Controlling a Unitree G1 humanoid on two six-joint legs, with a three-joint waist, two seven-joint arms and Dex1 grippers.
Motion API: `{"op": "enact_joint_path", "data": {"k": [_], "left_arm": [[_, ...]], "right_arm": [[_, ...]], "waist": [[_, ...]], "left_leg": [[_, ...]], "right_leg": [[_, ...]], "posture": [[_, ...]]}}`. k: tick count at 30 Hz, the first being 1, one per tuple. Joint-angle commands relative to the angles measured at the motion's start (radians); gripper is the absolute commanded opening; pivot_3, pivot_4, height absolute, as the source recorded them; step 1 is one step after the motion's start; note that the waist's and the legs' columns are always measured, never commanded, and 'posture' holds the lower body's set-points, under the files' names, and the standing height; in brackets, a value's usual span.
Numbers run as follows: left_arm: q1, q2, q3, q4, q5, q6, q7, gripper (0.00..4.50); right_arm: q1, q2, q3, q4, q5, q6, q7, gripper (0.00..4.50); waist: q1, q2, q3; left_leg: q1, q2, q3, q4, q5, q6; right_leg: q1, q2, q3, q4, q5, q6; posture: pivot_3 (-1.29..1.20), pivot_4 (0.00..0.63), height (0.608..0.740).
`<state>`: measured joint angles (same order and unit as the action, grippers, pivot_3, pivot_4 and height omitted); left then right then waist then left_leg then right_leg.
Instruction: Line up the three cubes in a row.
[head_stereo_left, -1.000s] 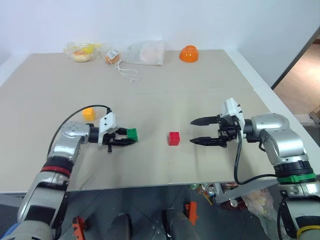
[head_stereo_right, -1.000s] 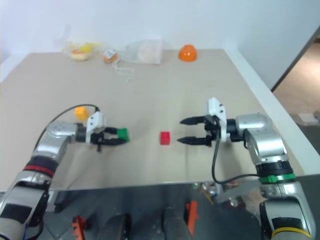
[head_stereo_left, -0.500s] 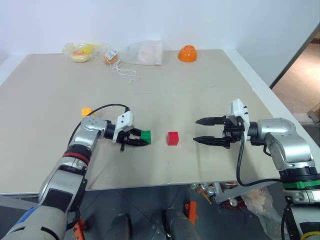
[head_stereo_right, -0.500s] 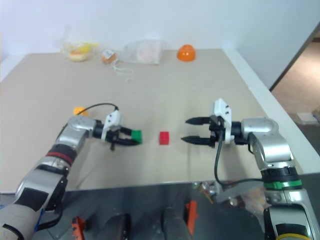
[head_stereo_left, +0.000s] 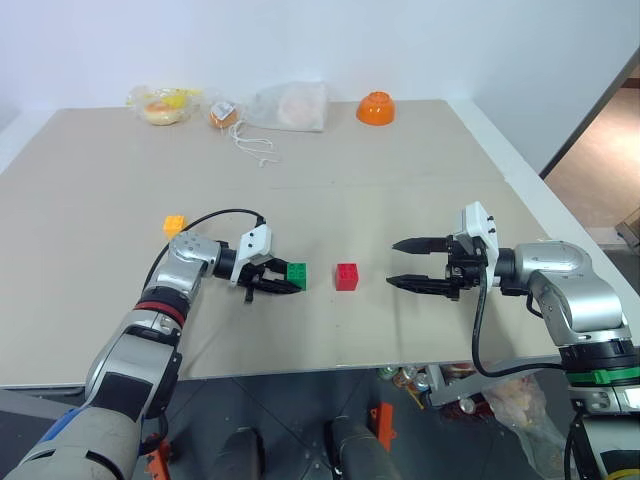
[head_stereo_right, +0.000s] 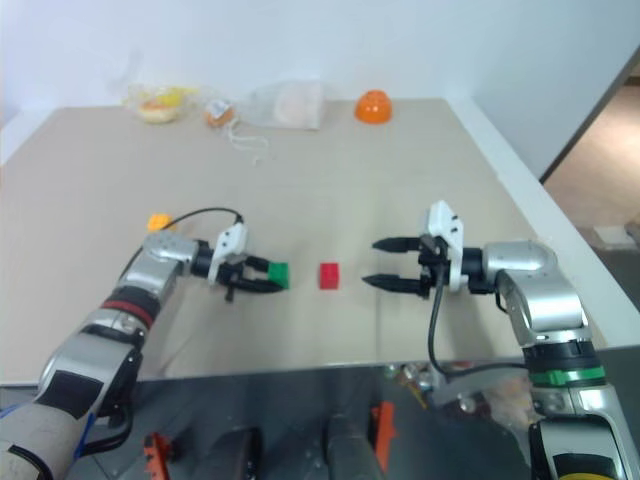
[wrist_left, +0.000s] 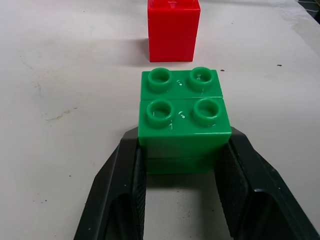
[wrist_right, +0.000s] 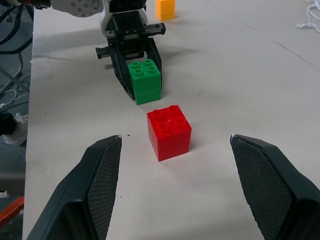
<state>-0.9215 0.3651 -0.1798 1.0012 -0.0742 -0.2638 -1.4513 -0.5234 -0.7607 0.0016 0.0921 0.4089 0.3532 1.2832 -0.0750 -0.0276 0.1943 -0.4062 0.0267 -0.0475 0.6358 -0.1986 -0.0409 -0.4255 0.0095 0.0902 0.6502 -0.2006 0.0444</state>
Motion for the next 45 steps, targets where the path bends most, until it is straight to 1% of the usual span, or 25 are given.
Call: {"op": "enact_joint_path", "data": {"k": [1,3,4,5,6,7,10,13,17,19,21,23,25,26,28,31,33,37,41,43,45], "left_arm": [[0.007,-0.001,0.007,-0.002,0.007,-0.025,-0.011,2.36],[0.015,0.001,0.009,-0.007,0.006,-0.017,-0.007,3.08],[0.02,0.002,0.013,-0.009,0.006,-0.028,0.007,3.34],[0.026,0.004,0.018,-0.013,0.005,-0.038,0.019,3.74],[0.032,0.01,0.024,-0.019,0.0,-0.029,0.019,4.01],[0.04,0.019,0.025,-0.027,-0.004,-0.026,0.012,4.01],[0.079,0.088,0.034,-0.051,0.002,-0.034,0.007,4.01],[0.117,0.166,0.055,-0.084,0.001,-0.047,0.023,4.01],[0.195,0.278,0.097,-0.162,-0.012,-0.031,0.058,4.01],[0.273,0.329,0.11,-0.253,-0.03,-0.013,0.044,4.01],[0.332,0.354,0.121,-0.333,-0.045,0.018,0.064,4.01],[0.422,0.361,0.16,-0.49,-0.101,0.151,0.12,4.01],[0.531,0.351,0.21,-0.693,-0.194,0.325,0.184,4.01],[0.583,0.342,0.231,-0.779,-0.219,0.387,0.231,4.01],[0.649,0.331,0.256,-0.886,-0.231,0.462,0.309,4.01],[0.722,0.276,0.359,-0.983,-0.25,0.562,0.526,4.01],[0.768,0.259,0.404,-1.03,-0.222,0.57,0.633,4.01],[0.839,0.195,0.48,-1.154,-0.247,0.657,0.814,4.01],[0.88,0.116,0.506,-1.269,-0.23,0.735,0.989,4.01],[0.878,0.085,0.503,-1.299,-0.226,0.768,1.055,4.01],[0.869,0.074,0.48,-1.294,-0.199,0.774,1.095,4.01]], "right_arm": [[-0.01,-0.013,-0.028,-0.036,0.018,0.003,-0.002,3.6],[-0.014,-0.012,-0.027,-0.035,0.019,0.004,-0.003,3.6],[-0.018,-0.011,-0.026,-0.033,0.018,0.004,-0.003,3.6],[-0.019,-0.01,-0.026,-0.034,0.019,0.005,-0.003,3.6],[-0.022,-0.008,-0.025,-0.033,0.019,0.006,-0.004,3.6],[-0.024,-0.007,-0.025,-0.033,0.019,0.006,-0.004,3.6],[-0.042,0.002,-0.02,-0.021,0.02,0.004,0.002,3.6],[-0.062,0.012,-0.015,-0.011,0.022,0.005,0.007,3.6],[-0.091,0.03,-0.007,0.003,0.025,0.004,0.017,3.6],[-0.112,0.048,0.003,0.011,0.021,-0.004,0.02,3.6],[-0.13,0.063,0.01,0.016,0.016,-0.009,0.018,3.6],[-0.167,0.096,0.019,0.018,0.018,-0.007,0.004,3.6],[-0.231,0.154,0.021,0.049,0.008,-0.011,-0.048,3.6],[-0.268,0.187,0.021,0.075,0.003,-0.015,-0.078,3.6],[-0.313,0.227,0.021,0.112,-0.005,-0.021,-0.105,3.6],[-0.333,0.249,0.044,0.148,-0.02,-0.058,-0.074,3.6],[-0.332,0.253,0.055,0.166,-0.032,-0.072,-0.063,3.6],[-0.328,0.252,0.069,0.174,-0.039,-0.089,-0.037,3.6],[-0.335,0.258,0.078,0.184,-0.048,-0.103,-0.027,3.6],[-0.338,0.262,0.081,0.19,-0.053,-0.111,-0.022,3.6],[-0.344,0.269,0.083,0.198,-0.056,-0.117,-0.019,3.6]], "waist": [[0.0,0.0,0.0],[0.0,0.0,0.0],[0.0,0.0,0.0],[0.0,0.0,0.0],[0.0,0.0,0.0],[0.0,0.0,0.0],[-0.007,0.0,0.0],[-0.027,0.0,0.0],[-0.033,0.0,0.0],[-0.038,0.0,0.0],[-0.04,0.0,0.0],[-0.043,0.0,0.0],[-0.05,0.0,0.0],[-0.058,0.0,0.0],[-0.055,0.0,0.0],[-0.043,-0.001,0.0],[-0.034,-0.002,0.0],[-0.027,-0.002,0.0],[-0.024,-0.003,0.0],[-0.023,-0.003,0.0],[-0.024,-0.003,0.0]], "left_leg": [[0.0,0.0,0.0,0.0,0.0,0.0],[0.0,0.0,0.0,0.0,0.0,0.0],[0.0,0.0,0.0,0.0,0.0,0.0],[0.0,0.0,0.0,0.0,0.0,0.0],[0.0,0.0,0.0,0.0,0.0,0.0],[0.0,0.0,0.0,0.0,0.0,0.0],[0.001,0.0,0.002,0.001,0.0,0.001],[0.003,0.001,0.003,0.0,0.0,0.001],[0.006,0.004,0.003,-0.001,0.0,0.001],[0.008,0.005,0.004,-0.003,0.0,0.001],[0.01,0.006,0.004,-0.003,0.0,0.001],[0.012,0.006,0.004,-0.004,0.0,0.001],[0.013,0.006,0.005,-0.005,0.0,0.001],[0.013,0.006,0.005,-0.006,0.0,0.001],[0.013,0.006,0.006,-0.007,0.0,0.001],[0.012,0.006,0.003,-0.007,0.0,0.001],[0.012,0.005,0.003,-0.007,0.0,0.001],[0.011,0.002,0.004,-0.007,0.0,0.001],[0.01,0.002,0.004,-0.006,0.0,0.0],[0.01,0.001,0.004,-0.006,0.0,0.0],[0.011,0.001,0.004,-0.005,0.0,0.0]], "right_leg": [[0.0,0.0,0.0,0.0,0.0,0.0],[0.0,0.0,0.001,0.0,0.0,0.0],[0.0,0.0,0.001,0.0,0.0,0.0],[0.0,0.0,0.001,0.0,0.0,0.0],[0.0,0.0,0.001,0.0,0.0,0.0],[0.0,0.0,0.001,0.0,0.001,0.001],[0.001,0.002,0.005,0.0,0.002,0.002],[0.0,0.003,0.008,0.0,0.002,0.001],[0.0,0.007,0.008,0.003,0.002,-0.001],[0.0,0.008,0.009,0.005,0.001,-0.003],[0.0,0.009,0.009,0.007,0.0,-0.005],[-0.001,0.009,0.01,0.011,-0.002,-0.007],[-0.001,0.009,0.01,0.013,-0.004,-0.008],[-0.001,0.008,0.01,0.014,-0.004,-0.008],[-0.002,0.008,0.011,0.015,-0.004,-0.008],[-0.002,0.008,0.007,0.015,-0.005,-0.009],[-0.002,0.007,0.007,0.015,-0.006,-0.008],[-0.002,0.004,0.008,0.014,-0.007,-0.007],[-0.002,0.003,0.008,0.013,-0.007,-0.006],[-0.002,0.003,0.007,0.013,-0.007,-0.005],[-0.001,0.003,0.007,0.014,-0.007,-0.005]], "posture": [[0.0,0.15,0.74],[0.0,0.15,0.74],[0.0,0.15,0.74],[0.0,0.15,0.74],[0.0,0.15,0.74],[0.0,0.15,0.74],[0.0,0.15,0.74],[0.0,0.15,0.74],[0.0,0.15,0.74],[0.0,0.15,0.74],[0.0,0.15,0.74],[0.0,0.15,0.74],[0.0,0.15,0.74],[0.0,0.15,0.74],[0.0,0.15,0.74],[0.0,0.15,0.74],[0.0,0.15,0.74],[0.0,0.15,0.74],[0.0,0.15,0.74],[0.0,0.15,0.74],[0.0,0.15,0.74]]}}
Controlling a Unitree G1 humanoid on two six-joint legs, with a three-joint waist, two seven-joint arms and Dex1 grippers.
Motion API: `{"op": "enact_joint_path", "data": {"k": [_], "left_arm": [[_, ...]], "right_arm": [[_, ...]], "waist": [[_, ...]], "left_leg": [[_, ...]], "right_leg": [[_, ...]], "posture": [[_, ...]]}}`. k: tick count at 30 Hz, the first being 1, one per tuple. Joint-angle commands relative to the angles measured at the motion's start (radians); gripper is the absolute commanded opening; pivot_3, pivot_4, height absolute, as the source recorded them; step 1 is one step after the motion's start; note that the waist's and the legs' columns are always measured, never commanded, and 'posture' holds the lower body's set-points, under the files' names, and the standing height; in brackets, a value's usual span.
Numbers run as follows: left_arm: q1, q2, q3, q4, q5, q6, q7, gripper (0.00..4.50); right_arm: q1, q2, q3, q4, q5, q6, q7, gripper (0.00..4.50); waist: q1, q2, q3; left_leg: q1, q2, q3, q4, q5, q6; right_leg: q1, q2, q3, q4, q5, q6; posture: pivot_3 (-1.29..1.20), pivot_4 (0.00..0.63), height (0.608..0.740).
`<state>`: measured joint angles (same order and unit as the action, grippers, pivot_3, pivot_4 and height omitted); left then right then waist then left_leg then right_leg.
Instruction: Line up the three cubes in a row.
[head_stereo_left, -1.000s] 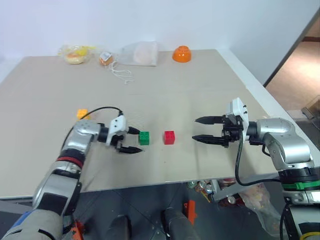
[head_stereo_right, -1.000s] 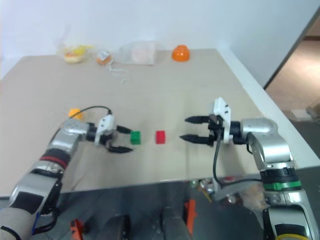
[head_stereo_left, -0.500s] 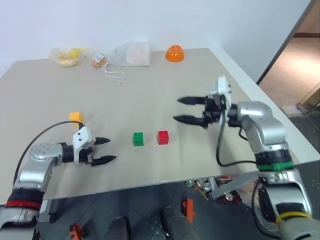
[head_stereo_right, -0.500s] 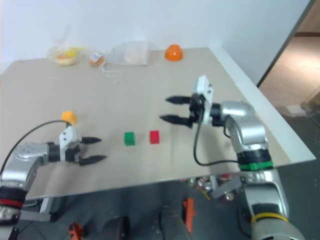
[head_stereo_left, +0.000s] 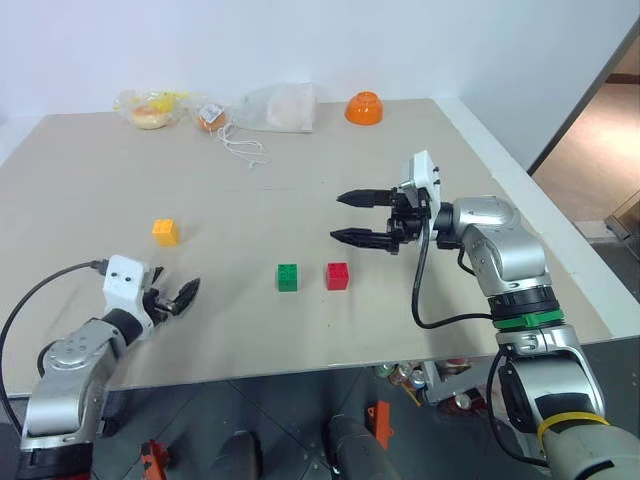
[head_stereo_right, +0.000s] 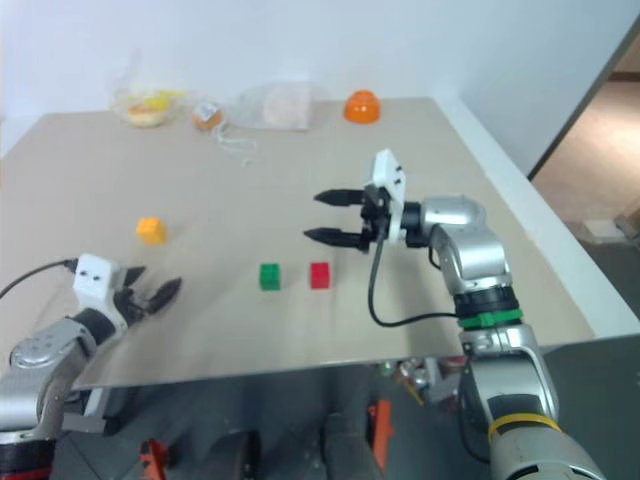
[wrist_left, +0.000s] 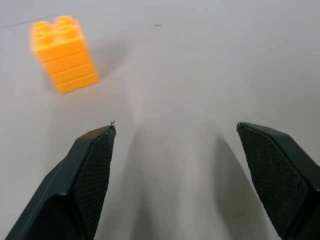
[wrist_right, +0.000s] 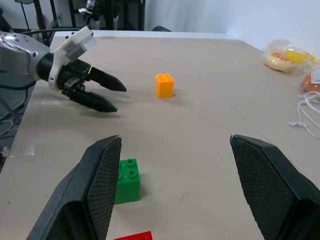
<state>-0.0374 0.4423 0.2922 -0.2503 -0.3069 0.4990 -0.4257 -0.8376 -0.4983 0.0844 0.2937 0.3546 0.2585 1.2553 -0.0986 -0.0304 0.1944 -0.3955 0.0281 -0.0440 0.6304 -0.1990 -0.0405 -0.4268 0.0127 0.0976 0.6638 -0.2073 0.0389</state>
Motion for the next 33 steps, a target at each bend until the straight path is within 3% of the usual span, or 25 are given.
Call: {"op": "enact_joint_path", "data": {"k": [1,16,24,33], "left_arm": [[-0.024,-0.007,-0.002,-0.031,0.044,0.013,0.086,4.01],[-0.27,-0.113,0.029,0.177,0.055,0.096,0.306,4.01],[-0.39,-0.1,0.027,0.362,0.101,0.034,0.373,4.01],[-0.487,-0.07,-0.02,0.565,0.142,-0.081,0.319,4.01]], "right_arm": [[-0.033,0.011,-0.001,0.001,-0.002,-0.024,0.01,3.6],[-0.003,0.003,-0.024,-0.024,-0.006,-0.021,-0.005,3.6],[0.018,-0.012,-0.029,-0.048,-0.003,-0.01,-0.023,3.6],[0.028,-0.017,-0.03,-0.065,0.002,-0.003,-0.034,3.6]], "waist": [[-0.001,0.0,0.0],[0.001,-0.002,0.0],[0.001,-0.002,0.0],[0.002,-0.002,0.0]], "left_leg": [[0.001,0.0,0.0,0.0,0.0,0.0],[-0.001,-0.001,0.0,0.001,0.0,0.0],[-0.001,-0.001,0.0,0.001,0.0,0.0],[-0.001,-0.001,-0.001,0.001,0.0,-0.001]], "right_leg": [[0.0,0.0,0.0,0.0,0.0,0.0],[0.001,0.0,0.0,-0.001,0.001,0.001],[0.0,0.0,0.0,-0.001,0.001,0.001],[0.001,0.0,0.0,-0.001,0.001,0.002]], "posture": [[0.0,0.15,0.74],[0.0,0.15,0.74],[0.0,0.15,0.74],[0.0,0.15,0.74]]}}
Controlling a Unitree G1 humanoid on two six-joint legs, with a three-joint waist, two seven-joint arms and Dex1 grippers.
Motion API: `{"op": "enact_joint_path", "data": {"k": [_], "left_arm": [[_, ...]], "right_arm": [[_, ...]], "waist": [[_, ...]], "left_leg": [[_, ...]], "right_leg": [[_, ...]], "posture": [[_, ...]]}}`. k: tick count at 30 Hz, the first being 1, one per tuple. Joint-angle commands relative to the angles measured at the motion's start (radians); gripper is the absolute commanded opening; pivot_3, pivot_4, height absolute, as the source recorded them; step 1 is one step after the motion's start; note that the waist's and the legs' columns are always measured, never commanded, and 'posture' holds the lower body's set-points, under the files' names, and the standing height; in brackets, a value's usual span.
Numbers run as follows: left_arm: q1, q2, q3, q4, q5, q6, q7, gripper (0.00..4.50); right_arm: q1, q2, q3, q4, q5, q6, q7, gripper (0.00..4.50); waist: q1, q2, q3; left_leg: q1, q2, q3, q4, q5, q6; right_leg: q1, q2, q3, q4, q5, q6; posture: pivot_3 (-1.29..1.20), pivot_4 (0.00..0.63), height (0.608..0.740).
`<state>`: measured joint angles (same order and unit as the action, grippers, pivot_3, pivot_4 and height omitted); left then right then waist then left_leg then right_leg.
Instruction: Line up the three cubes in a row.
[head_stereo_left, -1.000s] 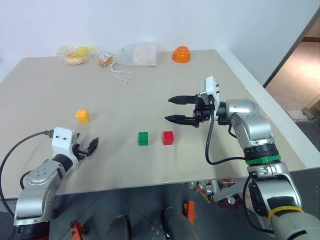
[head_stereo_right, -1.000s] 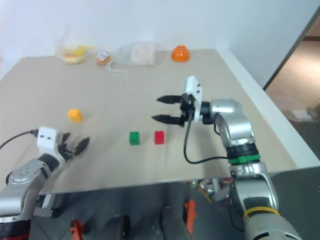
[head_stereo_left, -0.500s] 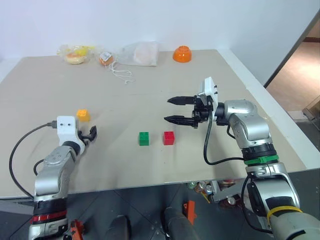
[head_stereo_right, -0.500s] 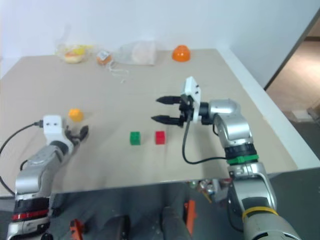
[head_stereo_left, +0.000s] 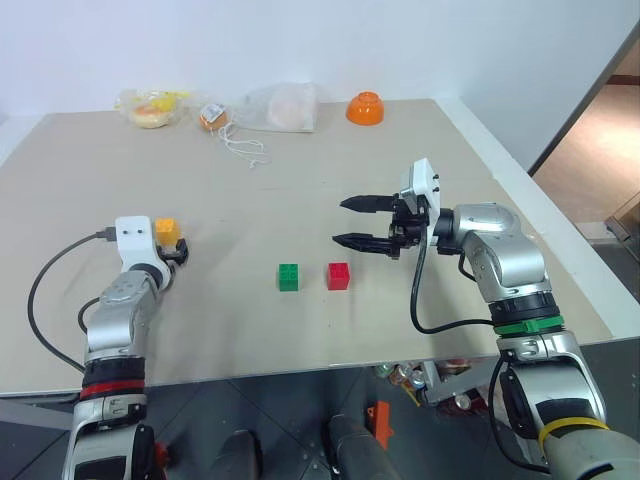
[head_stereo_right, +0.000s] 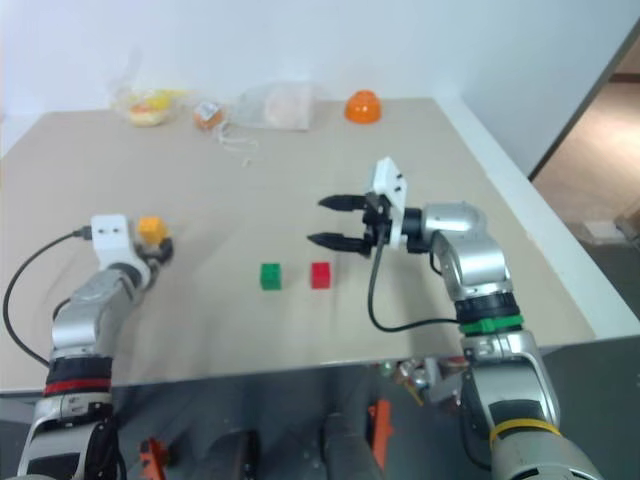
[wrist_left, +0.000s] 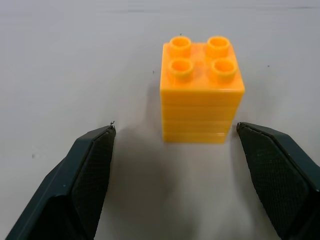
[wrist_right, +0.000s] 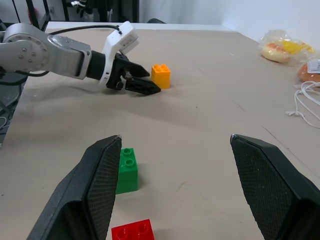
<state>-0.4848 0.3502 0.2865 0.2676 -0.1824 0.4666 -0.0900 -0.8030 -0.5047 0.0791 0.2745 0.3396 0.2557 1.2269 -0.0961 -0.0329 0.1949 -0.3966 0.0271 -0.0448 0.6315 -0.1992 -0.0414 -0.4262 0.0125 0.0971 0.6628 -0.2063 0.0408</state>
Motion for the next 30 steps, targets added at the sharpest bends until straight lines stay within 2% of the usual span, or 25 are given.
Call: {"op": "enact_joint_path", "data": {"k": [1,2,3,6,9,10,14,18,19,24,27,30], "left_arm": [[-0.051,0.024,-0.02,0.066,0.02,-0.06,-0.026,4.01],[-0.066,0.025,-0.026,0.086,0.023,-0.072,-0.033,4.01],[-0.078,0.024,-0.03,0.102,0.025,-0.081,-0.037,3.51],[-0.107,0.017,-0.037,0.137,0.025,-0.109,-0.045,2.58],[-0.115,0.009,-0.035,0.149,0.021,-0.115,-0.042,1.47],[-0.115,0.008,-0.034,0.148,0.02,-0.114,-0.042,1.33],[-0.113,0.014,-0.042,0.146,0.013,-0.108,-0.075,1.34],[-0.106,0.041,-0.076,0.121,-0.005,-0.163,-0.218,1.34],[-0.105,0.054,-0.095,0.111,-0.008,-0.182,-0.277,1.34],[-0.034,0.212,-0.241,0.085,-0.022,-0.376,-0.77,1.34],[-0.009,0.299,-0.27,0.159,-0.004,-0.495,-0.918,1.34],[-0.004,0.339,-0.271,0.214,-0.036,-0.576,-1.056,1.34]], "right_arm": [[-0.004,-0.012,-0.026,-0.05,0.018,0.001,-0.006,3.6],[-0.002,-0.013,-0.026,-0.052,0.019,0.003,-0.007,3.6],[0.0,-0.014,-0.027,-0.056,0.02,0.004,-0.007,3.6],[0.003,-0.015,-0.027,-0.056,0.018,0.004,-0.012,3.6],[0.006,-0.018,-0.027,-0.06,0.018,0.006,-0.014,3.6],[0.008,-0.02,-0.027,-0.061,0.017,0.006,-0.014,3.6],[0.01,-0.026,-0.027,-0.057,0.015,0.005,-0.014,3.6],[0.01,-0.032,-0.025,-0.056,0.014,0.004,-0.012,3.6],[0.01,-0.034,-0.025,-0.054,0.013,0.002,-0.011,3.6],[0.034,-0.081,-0.027,-0.079,0.029,0.026,0.038,3.6],[0.064,-0.115,-0.037,-0.103,0.043,0.038,0.059,3.6],[0.081,-0.131,-0.05,-0.113,0.046,0.038,0.045,3.6]], "waist": [[0.0,0.0,0.0],[0.001,0.0,0.0],[0.001,0.0,0.0],[0.002,0.0,0.0],[0.001,0.0,0.0],[0.001,0.0,0.0],[0.002,0.0,0.0],[0.002,0.0,0.0],[0.002,0.0,0.0],[0.001,0.0,0.0],[-0.001,0.0,0.0],[0.0,0.0,0.0]], "left_leg": [[0.0,0.0,0.0,0.0,0.0,0.0],[0.0,0.0,0.0,0.0,0.0,0.0],[0.0,0.0,0.0,0.001,0.0,0.0],[-0.001,0.0,0.0,0.001,0.0,-0.001],[-0.001,0.0,0.0,0.001,0.0,-0.001],[-0.001,0.0,0.0,0.0,0.0,-0.001],[-0.003,0.0,0.0,0.0,0.0,-0.002],[-0.003,0.0,0.0,0.001,0.0,-0.002],[-0.003,0.0,0.0,0.001,0.0,-0.002],[-0.005,0.0,0.001,0.0,0.0,-0.002],[-0.008,0.0,0.002,-0.002,-0.001,-0.002],[-0.01,0.001,0.001,-0.004,0.0,-0.002]], "right_leg": [[0.0,0.0,0.0,0.0,0.0,0.0],[0.0,0.0,0.0,0.0,0.0,0.001],[0.0,0.0,0.0,0.0,0.001,0.001],[0.0,0.0,0.001,0.0,0.001,0.001],[0.0,0.0,0.001,0.0,0.001,0.001],[-0.001,0.0,0.0,0.0,0.0,0.001],[-0.002,0.0,0.0,-0.001,0.0,0.001],[-0.002,0.0,0.0,-0.001,0.0,0.002],[-0.002,0.0,0.0,-0.001,0.0,0.001],[-0.005,0.0,0.0,-0.001,0.0,0.0],[-0.01,0.0,0.001,-0.001,-0.001,0.0],[-0.012,0.0,0.001,-0.001,-0.001,-0.001]], "posture": [[0.0,0.15,0.74],[0.0,0.15,0.74],[0.0,0.15,0.74],[0.0,0.15,0.74],[0.0,0.15,0.74],[0.0,0.15,0.74],[0.0,0.15,0.74],[0.0,0.15,0.74],[0.0,0.15,0.74],[0.0,0.15,0.74],[0.0,0.15,0.74],[0.0,0.15,0.74]]}}
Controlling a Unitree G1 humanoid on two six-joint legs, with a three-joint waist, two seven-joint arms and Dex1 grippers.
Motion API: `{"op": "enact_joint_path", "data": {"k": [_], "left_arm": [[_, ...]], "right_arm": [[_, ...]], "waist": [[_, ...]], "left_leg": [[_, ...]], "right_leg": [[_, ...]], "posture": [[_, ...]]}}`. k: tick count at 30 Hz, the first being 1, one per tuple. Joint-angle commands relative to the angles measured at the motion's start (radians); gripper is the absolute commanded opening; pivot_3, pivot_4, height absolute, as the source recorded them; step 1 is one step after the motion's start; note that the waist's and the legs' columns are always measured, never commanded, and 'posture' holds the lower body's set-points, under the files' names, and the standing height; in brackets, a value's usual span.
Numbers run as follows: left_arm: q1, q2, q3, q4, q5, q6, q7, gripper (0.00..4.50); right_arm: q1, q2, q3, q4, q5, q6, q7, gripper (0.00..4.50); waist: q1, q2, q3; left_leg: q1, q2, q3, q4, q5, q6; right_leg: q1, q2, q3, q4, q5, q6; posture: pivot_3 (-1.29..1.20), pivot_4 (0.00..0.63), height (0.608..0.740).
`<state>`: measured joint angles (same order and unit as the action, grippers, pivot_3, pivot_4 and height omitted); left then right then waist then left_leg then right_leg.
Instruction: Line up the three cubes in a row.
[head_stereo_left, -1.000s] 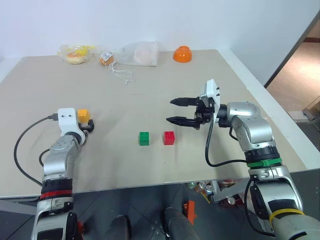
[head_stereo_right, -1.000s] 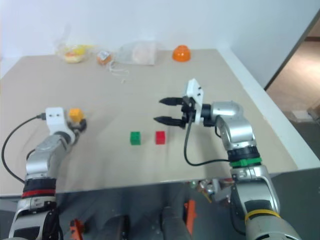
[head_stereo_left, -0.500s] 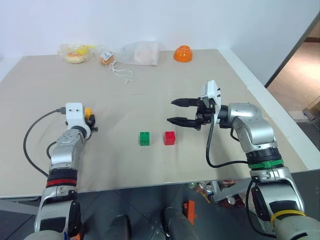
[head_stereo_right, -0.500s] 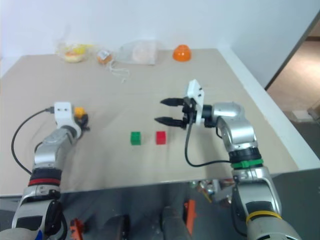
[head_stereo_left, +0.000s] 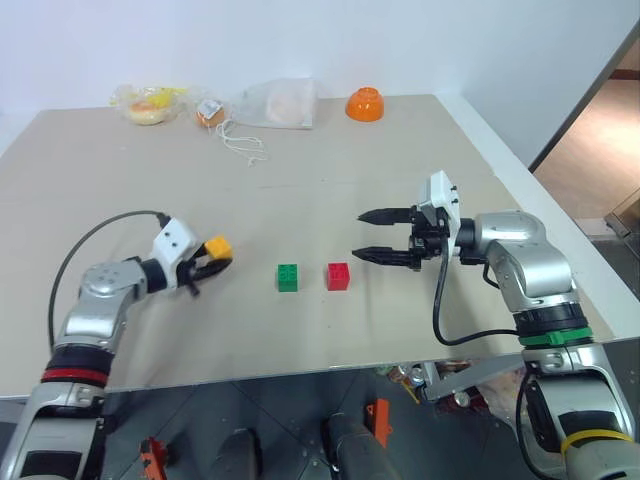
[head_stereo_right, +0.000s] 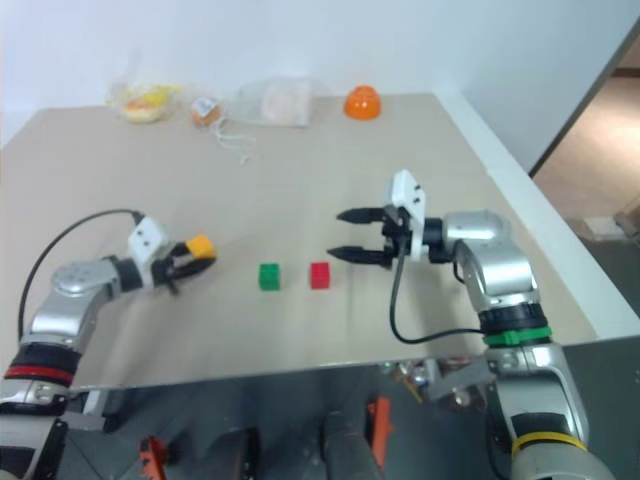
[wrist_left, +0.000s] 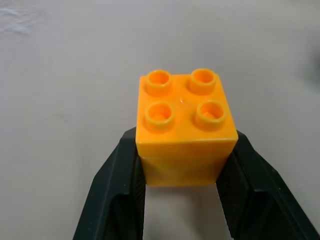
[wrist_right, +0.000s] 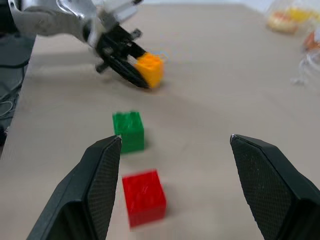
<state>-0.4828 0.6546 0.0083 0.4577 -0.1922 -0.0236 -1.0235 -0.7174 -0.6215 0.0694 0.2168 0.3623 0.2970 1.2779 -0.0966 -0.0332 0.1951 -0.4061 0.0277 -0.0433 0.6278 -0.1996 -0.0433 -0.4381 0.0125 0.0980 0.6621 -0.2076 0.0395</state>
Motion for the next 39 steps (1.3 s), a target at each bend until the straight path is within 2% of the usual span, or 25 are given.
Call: {"op": "enact_joint_path", "data": {"k": [1,5,8,17,28,39], "left_arm": [[-0.003,0.044,0.004,0.035,-0.037,-0.108,-0.176,1.34],[-0.003,0.059,-0.03,0.067,-0.046,-0.226,-0.366,1.34],[-0.055,0.032,-0.036,0.105,-0.061,-0.208,-0.422,1.34],[-0.143,-0.034,-0.077,0.257,-0.025,-0.29,-0.498,1.34],[-0.285,-0.123,-0.087,0.456,0.024,-0.33,-0.493,1.34],[-0.405,-0.165,-0.084,0.6,0.068,-0.395,-0.528,1.34]], "right_arm": [[-0.003,-0.016,-0.045,-0.058,0.024,-0.001,-0.015,3.6],[0.004,-0.02,-0.054,-0.082,0.036,0.017,-0.031,3.6],[0.01,-0.022,-0.055,-0.098,0.036,0.024,-0.04,3.6],[0.033,-0.044,-0.066,-0.14,0.047,0.051,-0.051,3.6],[0.097,-0.102,-0.086,-0.218,0.1,0.122,-0.029,3.6],[0.171,-0.156,-0.12,-0.254,0.13,0.169,-0.037,3.6]], "waist": [[0.0,0.0,0.0],[0.001,0.0,0.0],[0.003,0.0,0.0],[0.006,0.0,0.0],[0.031,0.0,0.0],[0.017,0.0,0.0]], "left_leg": [[0.0,0.0,0.0,0.0,0.0,0.0],[-0.001,0.0,0.001,0.0,0.0,0.0],[-0.001,0.0,0.001,0.0,0.0,0.0],[-0.001,0.0,0.001,0.001,0.0,0.0],[-0.002,-0.001,0.0,0.007,0.0,0.0],[-0.003,-0.001,0.0,0.008,0.0,0.001]], "right_leg": [[0.0,0.0,0.0,0.0,0.0,0.0],[0.0,0.0,0.001,0.0,0.0,0.0],[0.0,0.0,0.0,0.0,0.0,0.0],[-0.001,0.0,0.001,0.0,0.0,0.0],[0.002,0.0,0.0,0.001,0.001,0.002],[0.001,0.001,0.002,0.001,0.002,0.003]], "posture": [[0.0,0.15,0.74],[0.0,0.15,0.74],[0.0,0.15,0.74],[0.0,0.15,0.74],[0.0,0.15,0.74],[0.0,0.15,0.74]]}}
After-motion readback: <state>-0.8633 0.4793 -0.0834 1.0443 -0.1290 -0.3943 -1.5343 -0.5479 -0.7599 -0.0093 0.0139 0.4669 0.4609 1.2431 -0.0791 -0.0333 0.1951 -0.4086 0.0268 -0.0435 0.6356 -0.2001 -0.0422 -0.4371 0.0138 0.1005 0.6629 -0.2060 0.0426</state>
